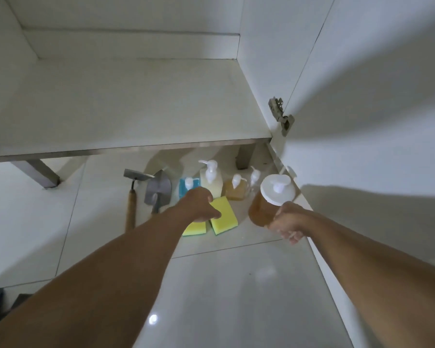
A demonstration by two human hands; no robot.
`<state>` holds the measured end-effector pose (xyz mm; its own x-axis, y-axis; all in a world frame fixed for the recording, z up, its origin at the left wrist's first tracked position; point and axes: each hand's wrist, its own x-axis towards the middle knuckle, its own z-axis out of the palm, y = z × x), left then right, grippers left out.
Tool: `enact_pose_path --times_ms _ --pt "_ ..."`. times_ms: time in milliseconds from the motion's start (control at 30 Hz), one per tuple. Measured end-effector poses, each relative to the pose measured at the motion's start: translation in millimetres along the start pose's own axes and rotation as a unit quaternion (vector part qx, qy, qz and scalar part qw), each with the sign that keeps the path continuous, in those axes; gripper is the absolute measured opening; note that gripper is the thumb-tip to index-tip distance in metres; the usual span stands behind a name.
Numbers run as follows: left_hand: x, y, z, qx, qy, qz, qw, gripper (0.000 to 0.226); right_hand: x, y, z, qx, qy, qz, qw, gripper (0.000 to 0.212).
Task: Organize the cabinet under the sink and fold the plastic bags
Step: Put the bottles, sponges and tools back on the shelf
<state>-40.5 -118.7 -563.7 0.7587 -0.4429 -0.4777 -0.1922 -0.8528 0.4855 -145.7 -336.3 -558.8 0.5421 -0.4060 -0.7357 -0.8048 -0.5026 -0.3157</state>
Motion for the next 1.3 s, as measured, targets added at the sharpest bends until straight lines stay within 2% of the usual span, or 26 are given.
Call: enact_pose_path --times_ms 100,200,333,433,633,767,833,967,1067,1167,1300 --pt "9.7 2.5 15.7 -0.033 -0.007 0.02 0.999 0.062 5.5 12.3 8.8 0.013 0.018 -0.01 1.0 0.041" --pt "18.1 12.1 26.4 -0.044 -0.01 0.05 0.998 0.065 5.0 19.6 17.7 0.041 0.042 -0.033 0.998 0.04" --pt "43.7 29.7 43.9 -0.059 -0.01 0.085 0.995 0.078 28.7 28.7 20.2 0.081 0.106 -0.062 0.989 0.052" --pt "63.1 44.7 65.1 -0.092 -0.035 0.102 0.99 0.093 55.2 40.1 23.7 0.163 0.144 -0.086 0.972 0.072" --pt "96.7 58.8 85.2 -0.117 -0.072 0.131 0.982 0.101 90.6 52.2 27.6 0.251 0.186 -0.161 0.936 0.091" --pt "105.5 62.0 91.5 -0.189 -0.098 0.16 0.964 0.072 97.4 53.3 28.5 0.275 0.176 -0.182 0.928 0.095" --pt "108.8 62.9 94.8 -0.216 -0.072 0.163 0.96 0.059 99.1 52.1 29.1 0.266 0.186 -0.181 0.928 0.099" --pt "110.5 57.8 93.4 -0.206 -0.076 0.163 0.962 0.058 95.0 47.9 32.3 0.279 0.185 -0.19 0.923 0.097" --pt "107.3 48.2 85.5 -0.213 -0.083 0.157 0.961 0.061 84.9 39.2 35.6 0.29 0.18 -0.206 0.917 0.085" --pt "95.8 39.2 70.0 -0.223 -0.071 0.15 0.961 0.065 69.0 24.6 32.1 0.271 0.174 -0.232 0.918 0.075" --pt "77.2 34.4 40.1 -0.227 -0.043 0.162 0.959 0.064 44.5 2.8 19.0 0.222 0.166 -0.249 0.928 0.076"
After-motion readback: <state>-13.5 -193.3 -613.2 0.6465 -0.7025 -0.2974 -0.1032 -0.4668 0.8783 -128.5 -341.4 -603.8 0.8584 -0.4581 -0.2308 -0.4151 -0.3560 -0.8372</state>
